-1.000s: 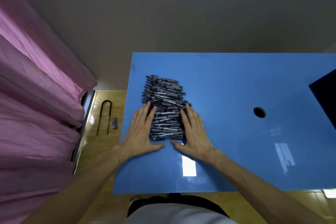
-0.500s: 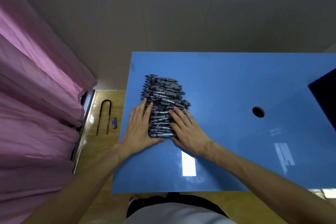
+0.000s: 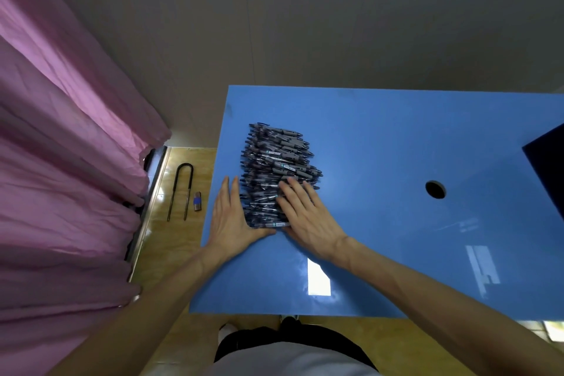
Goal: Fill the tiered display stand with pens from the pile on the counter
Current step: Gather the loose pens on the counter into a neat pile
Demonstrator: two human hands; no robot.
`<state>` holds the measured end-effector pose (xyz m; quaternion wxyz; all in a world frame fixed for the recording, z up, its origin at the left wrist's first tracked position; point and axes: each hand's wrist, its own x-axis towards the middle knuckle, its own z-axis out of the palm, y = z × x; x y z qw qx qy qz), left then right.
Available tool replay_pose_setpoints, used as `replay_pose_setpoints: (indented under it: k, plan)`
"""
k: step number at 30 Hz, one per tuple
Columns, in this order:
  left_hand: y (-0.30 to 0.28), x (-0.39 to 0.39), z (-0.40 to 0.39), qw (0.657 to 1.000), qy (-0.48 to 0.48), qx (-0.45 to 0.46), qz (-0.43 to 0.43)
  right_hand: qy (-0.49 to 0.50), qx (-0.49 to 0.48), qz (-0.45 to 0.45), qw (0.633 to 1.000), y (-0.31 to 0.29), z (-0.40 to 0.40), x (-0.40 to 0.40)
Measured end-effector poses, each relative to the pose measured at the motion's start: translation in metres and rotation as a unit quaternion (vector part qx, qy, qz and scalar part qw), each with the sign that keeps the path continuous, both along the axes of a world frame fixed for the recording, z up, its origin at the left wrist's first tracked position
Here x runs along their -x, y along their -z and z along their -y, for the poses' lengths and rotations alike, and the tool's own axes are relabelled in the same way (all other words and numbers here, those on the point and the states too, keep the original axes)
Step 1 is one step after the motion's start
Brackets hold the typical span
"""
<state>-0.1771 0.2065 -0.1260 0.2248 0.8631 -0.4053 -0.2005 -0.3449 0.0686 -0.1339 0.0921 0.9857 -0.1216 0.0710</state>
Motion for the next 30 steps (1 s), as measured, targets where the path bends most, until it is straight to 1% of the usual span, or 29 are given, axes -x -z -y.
replay_pose_setpoints:
  k: [2, 6, 10, 14, 16, 19, 23, 25, 28, 30]
  plan:
    - [-0.001, 0.003, 0.0, 1.0, -0.009, -0.001, -0.007, -0.001, -0.003, -0.008, 1.0, -0.001, -0.004, -0.001]
    - [-0.004, 0.006, -0.001, 1.0, -0.019, -0.006, -0.014, 0.021, -0.01, -0.04, 0.999, -0.011, -0.014, -0.007]
    - [-0.008, 0.005, -0.001, 0.999, -0.025, -0.005, -0.038, 0.046, -0.017, -0.058, 0.997, -0.024, -0.016, -0.019]
    - [-0.009, 0.0, -0.002, 0.999, -0.011, -0.012, -0.036, 0.046, 0.007, -0.104, 0.993, -0.034, -0.017, -0.022]
    - [-0.008, 0.001, -0.003, 0.999, -0.008, -0.024, -0.025, 0.074, 0.014, -0.124, 0.989, -0.037, -0.017, -0.023]
    - [-0.008, 0.001, -0.003, 0.999, 0.003, -0.033, -0.01, 0.111, 0.001, -0.126, 0.986, -0.04, -0.016, -0.028]
    - [-0.01, 0.0, -0.005, 0.999, 0.029, -0.029, 0.012, 0.103, 0.014, -0.117, 0.988, -0.045, -0.017, -0.031]
    - [-0.011, 0.001, -0.009, 0.999, 0.028, -0.022, 0.003, 0.107, 0.021, -0.127, 0.986, -0.046, -0.019, -0.034]
    - [-0.011, 0.005, -0.015, 1.0, 0.019, -0.01, -0.013, 0.113, 0.011, -0.113, 0.987, -0.045, -0.018, -0.037]
    - [-0.01, 0.005, -0.02, 0.999, 0.034, -0.014, -0.006, 0.121, 0.002, -0.106, 0.987, -0.045, -0.017, -0.036]
